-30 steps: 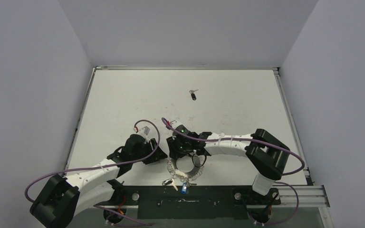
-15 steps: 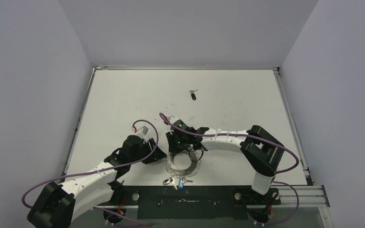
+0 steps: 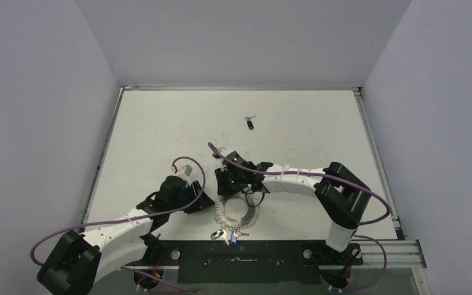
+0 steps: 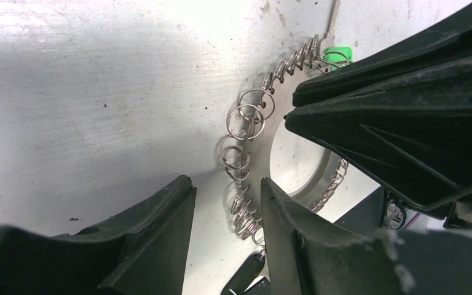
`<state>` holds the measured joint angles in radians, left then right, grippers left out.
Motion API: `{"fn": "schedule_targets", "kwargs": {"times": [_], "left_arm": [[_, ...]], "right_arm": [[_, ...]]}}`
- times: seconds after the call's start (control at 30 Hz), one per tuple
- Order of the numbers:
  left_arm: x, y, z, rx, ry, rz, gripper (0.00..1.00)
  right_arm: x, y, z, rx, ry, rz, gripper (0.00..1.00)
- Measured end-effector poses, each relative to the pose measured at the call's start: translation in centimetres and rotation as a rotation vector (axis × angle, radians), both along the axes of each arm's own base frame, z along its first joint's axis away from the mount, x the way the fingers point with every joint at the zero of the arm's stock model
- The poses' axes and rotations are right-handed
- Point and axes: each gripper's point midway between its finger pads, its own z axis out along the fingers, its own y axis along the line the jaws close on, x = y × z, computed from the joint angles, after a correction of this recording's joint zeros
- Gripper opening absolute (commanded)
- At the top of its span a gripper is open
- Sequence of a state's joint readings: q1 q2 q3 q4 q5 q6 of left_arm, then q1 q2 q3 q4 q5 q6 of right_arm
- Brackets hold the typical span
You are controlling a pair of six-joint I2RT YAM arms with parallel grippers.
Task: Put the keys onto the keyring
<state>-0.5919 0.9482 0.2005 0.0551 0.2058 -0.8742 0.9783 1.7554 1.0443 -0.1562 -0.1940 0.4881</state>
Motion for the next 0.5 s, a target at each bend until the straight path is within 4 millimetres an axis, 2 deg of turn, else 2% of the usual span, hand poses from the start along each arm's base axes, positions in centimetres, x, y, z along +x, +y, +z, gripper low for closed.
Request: {"fn": "schedule_targets", "kwargs": {"times": [0.17,0.4,0.5], "left_arm": [[0.0,0.2,-0.5,0.014,0.012,0.002,0.41],[0.3,0.3,-0.4,0.023,-0.006,0.006,0.41],[0.4,0.3,-0.4,0.025,-0.011,0.007,0.41]], "right_arm": [[-0.2,0.6,0.1,0.028,0.021,-0.001,0.25],[-0.2,0.4,-1.3,0.003,0.047,-0.014,0.36],[-0.2,0.4,-1.7,-0.004,0.053,-0.015,0.34]]}}
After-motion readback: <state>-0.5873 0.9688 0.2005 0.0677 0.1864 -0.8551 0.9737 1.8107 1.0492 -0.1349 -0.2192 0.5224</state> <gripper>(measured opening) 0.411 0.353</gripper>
